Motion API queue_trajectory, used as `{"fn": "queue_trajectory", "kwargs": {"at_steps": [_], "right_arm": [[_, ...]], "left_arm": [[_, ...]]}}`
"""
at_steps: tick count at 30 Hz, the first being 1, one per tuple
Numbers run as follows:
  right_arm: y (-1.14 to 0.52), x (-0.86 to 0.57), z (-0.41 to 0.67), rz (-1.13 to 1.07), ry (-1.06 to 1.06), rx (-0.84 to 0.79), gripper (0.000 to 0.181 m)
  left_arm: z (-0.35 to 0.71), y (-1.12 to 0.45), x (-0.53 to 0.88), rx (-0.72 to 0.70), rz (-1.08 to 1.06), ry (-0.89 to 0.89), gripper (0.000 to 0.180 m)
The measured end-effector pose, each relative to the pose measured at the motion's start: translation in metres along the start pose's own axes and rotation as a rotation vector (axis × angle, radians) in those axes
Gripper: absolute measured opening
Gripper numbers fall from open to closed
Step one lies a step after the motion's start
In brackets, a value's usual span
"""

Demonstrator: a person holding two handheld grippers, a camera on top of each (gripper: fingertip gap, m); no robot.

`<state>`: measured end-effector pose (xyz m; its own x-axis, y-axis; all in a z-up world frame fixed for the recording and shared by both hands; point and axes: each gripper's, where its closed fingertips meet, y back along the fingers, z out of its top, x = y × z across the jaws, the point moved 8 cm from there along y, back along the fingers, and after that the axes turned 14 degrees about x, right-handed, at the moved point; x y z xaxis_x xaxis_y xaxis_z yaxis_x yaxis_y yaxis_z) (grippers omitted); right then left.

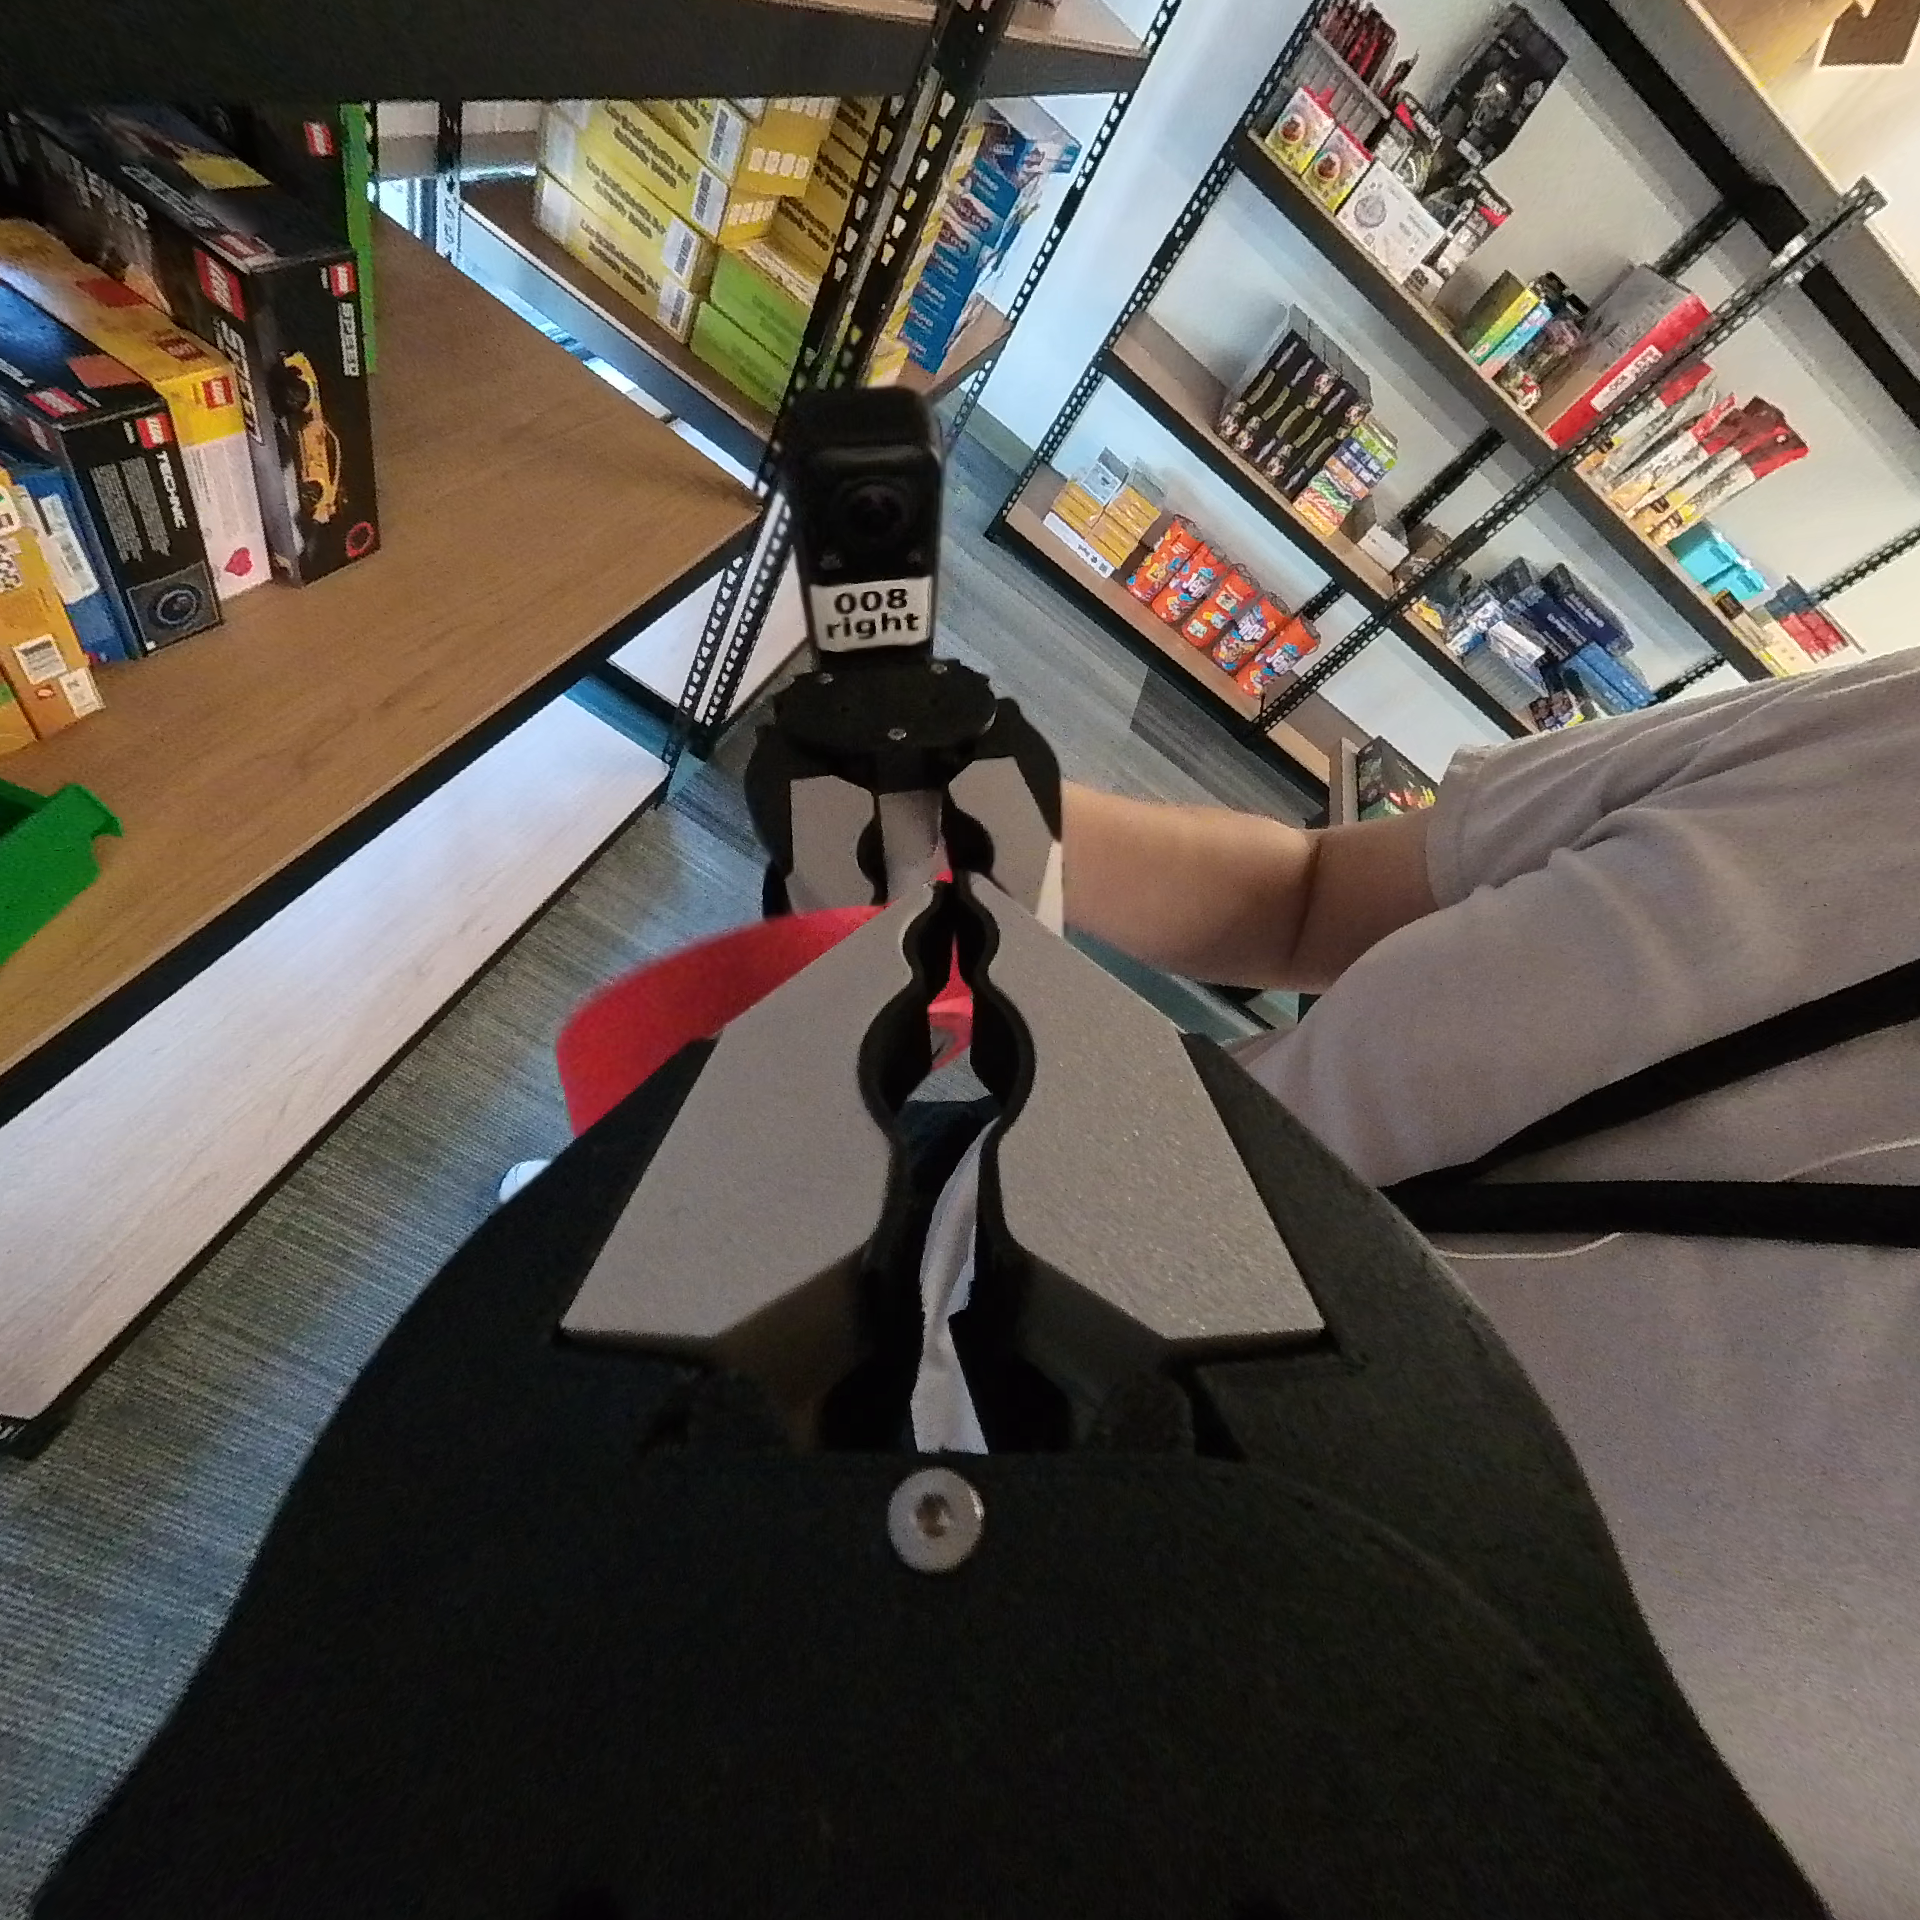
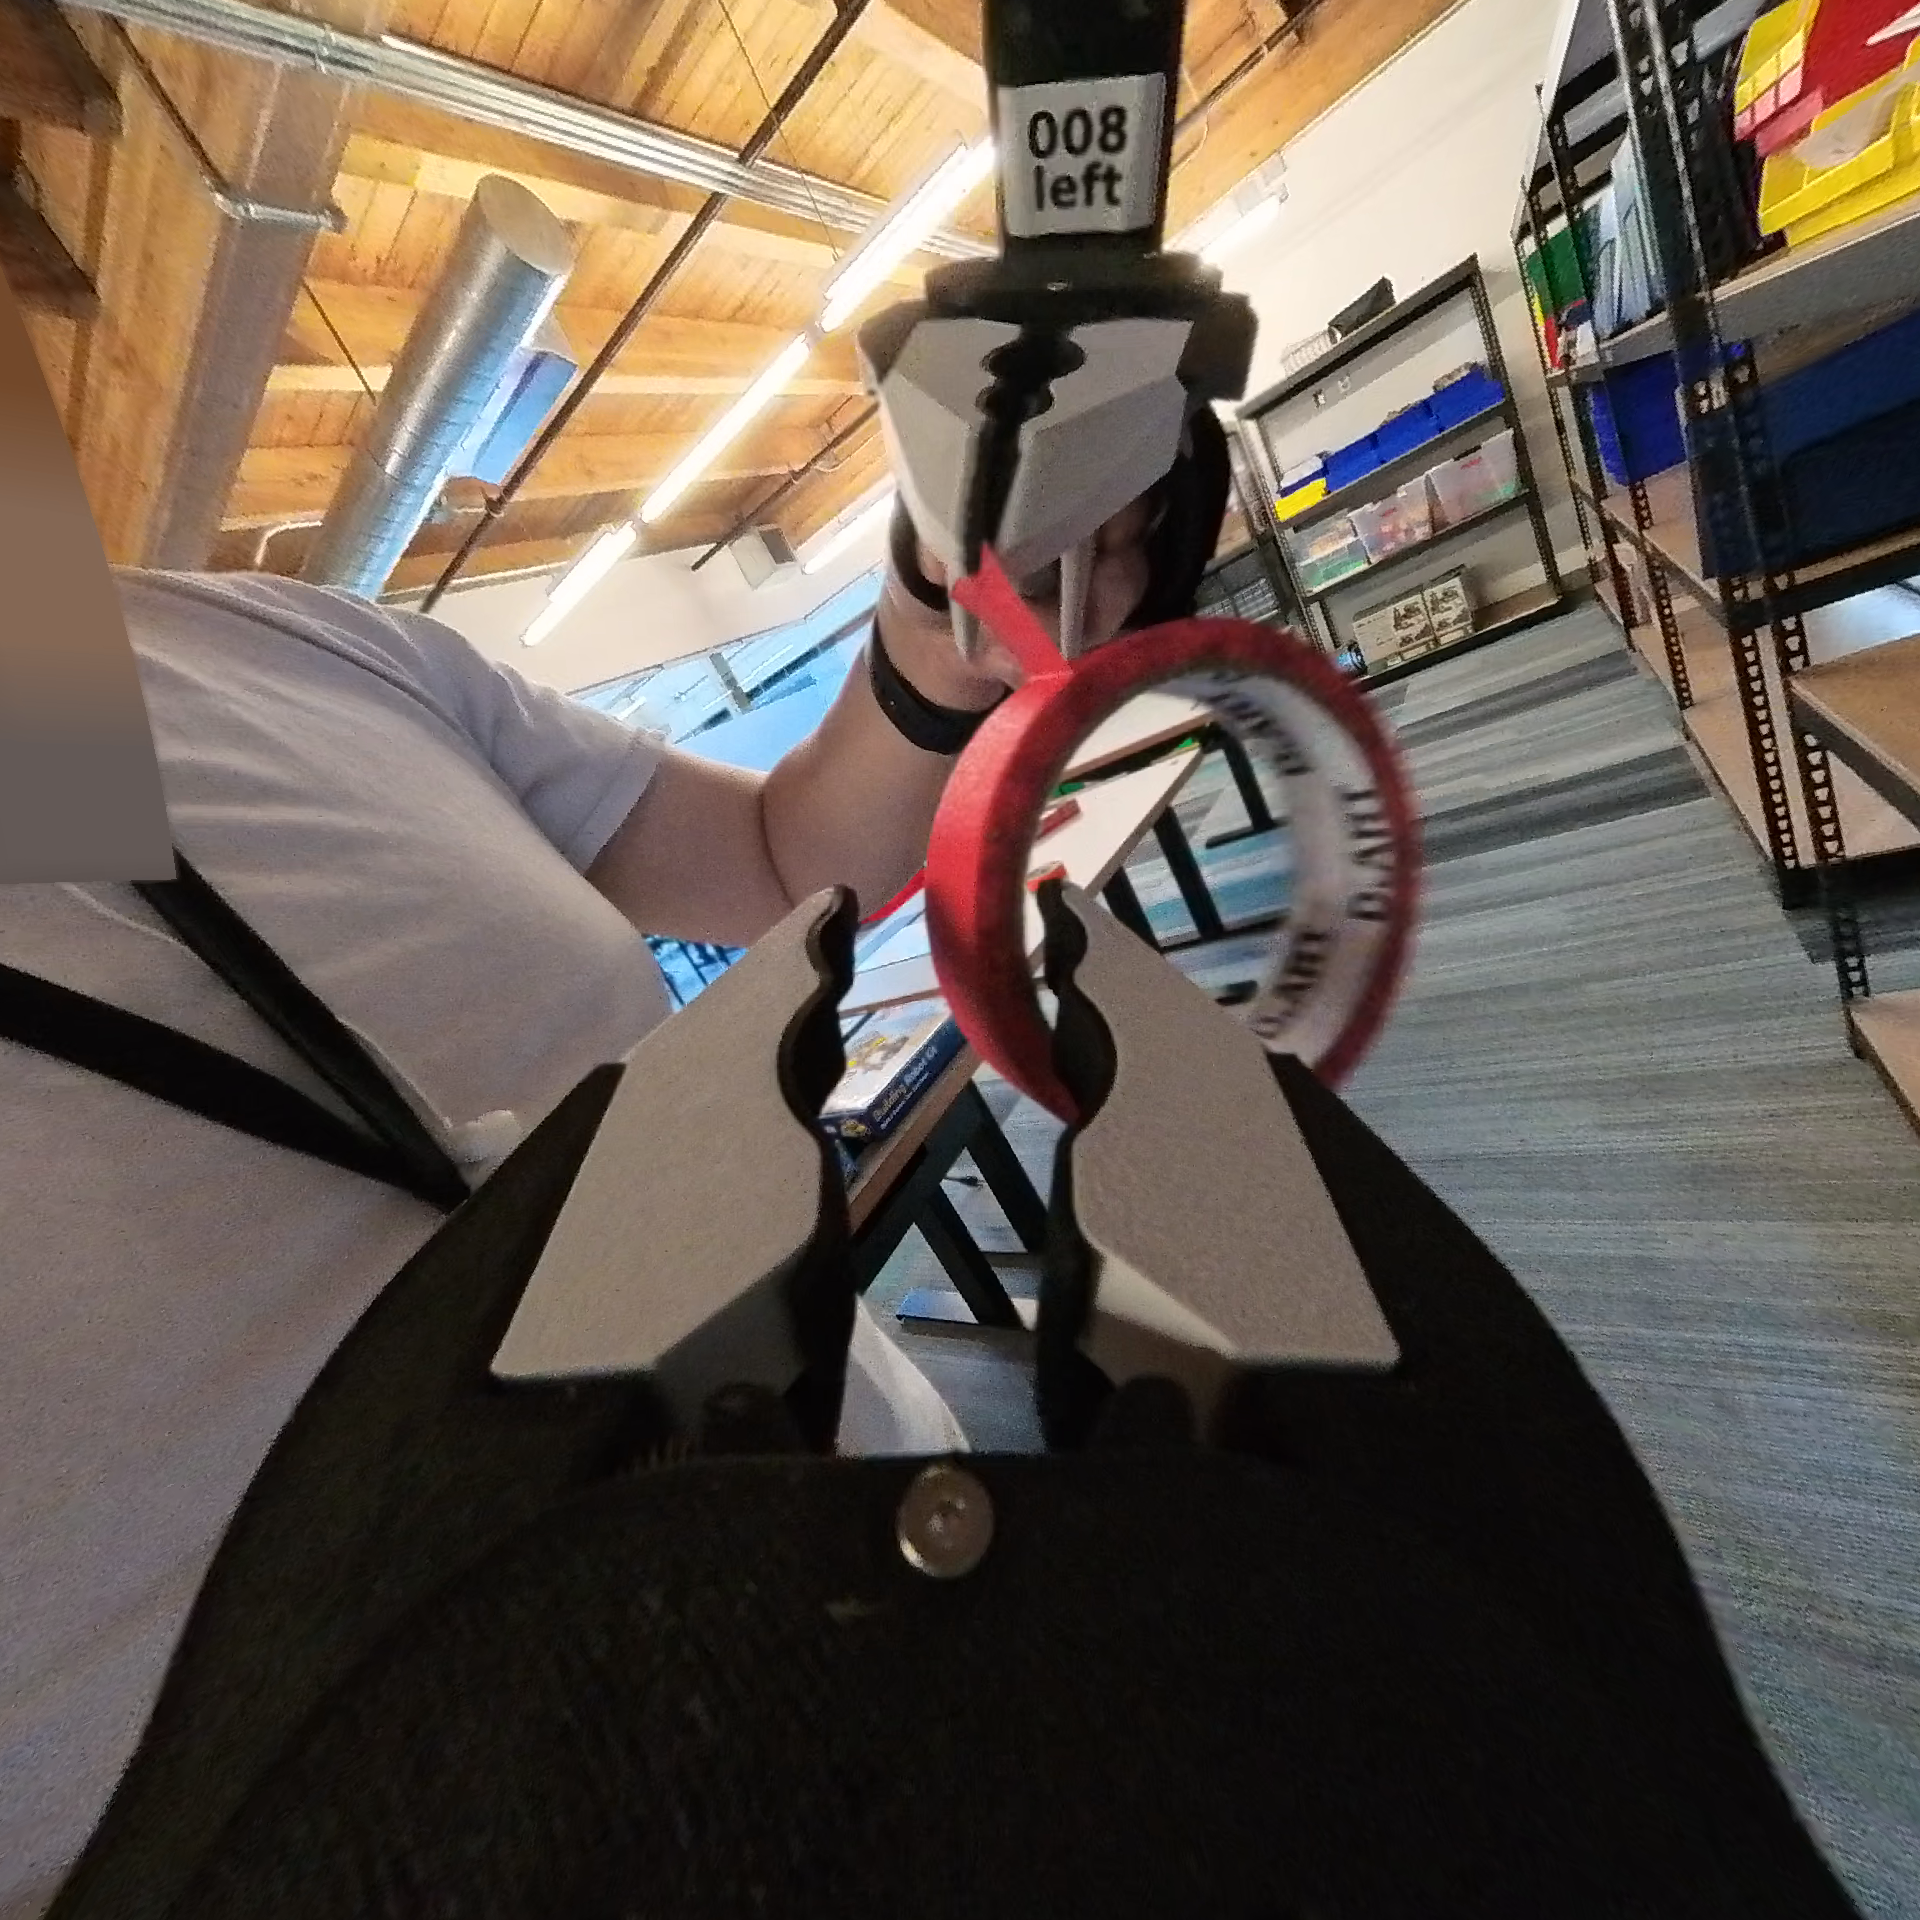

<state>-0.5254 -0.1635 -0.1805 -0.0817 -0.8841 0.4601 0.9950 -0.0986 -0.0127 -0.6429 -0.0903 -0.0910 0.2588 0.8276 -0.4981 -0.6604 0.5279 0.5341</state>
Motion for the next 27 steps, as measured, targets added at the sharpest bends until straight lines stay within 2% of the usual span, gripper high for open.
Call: {"fn": "queue_trajectory", "kwargs": {"at_steps": [2,6,9,20,27], "right_arm": [[-0.005,-0.003,-0.002,0.009,0.004,-0.010,0.020],[-0.007,-0.007,0.000,-0.084,0.040,-0.047,0.015],[-0.002,-0.010,-0.002,-0.130,-0.029,-0.009,0.008],[-0.005,-0.016,-0.026,-0.297,-0.277,0.073,0.008],[0.000,-0.012,-0.028,-0.532,-0.283,0.172,0.008]], "left_arm": [[0.000,-0.003,0.000,0.001,-0.013,0.006,0.000],[0.002,-0.002,0.003,0.006,0.019,0.006,0.000],[0.000,0.004,0.008,0.044,0.107,-0.006,0.000],[-0.027,-0.014,0.013,0.137,0.149,0.005,0.000],[-0.037,-0.024,0.009,0.128,0.224,-0.039,0.000]]}}
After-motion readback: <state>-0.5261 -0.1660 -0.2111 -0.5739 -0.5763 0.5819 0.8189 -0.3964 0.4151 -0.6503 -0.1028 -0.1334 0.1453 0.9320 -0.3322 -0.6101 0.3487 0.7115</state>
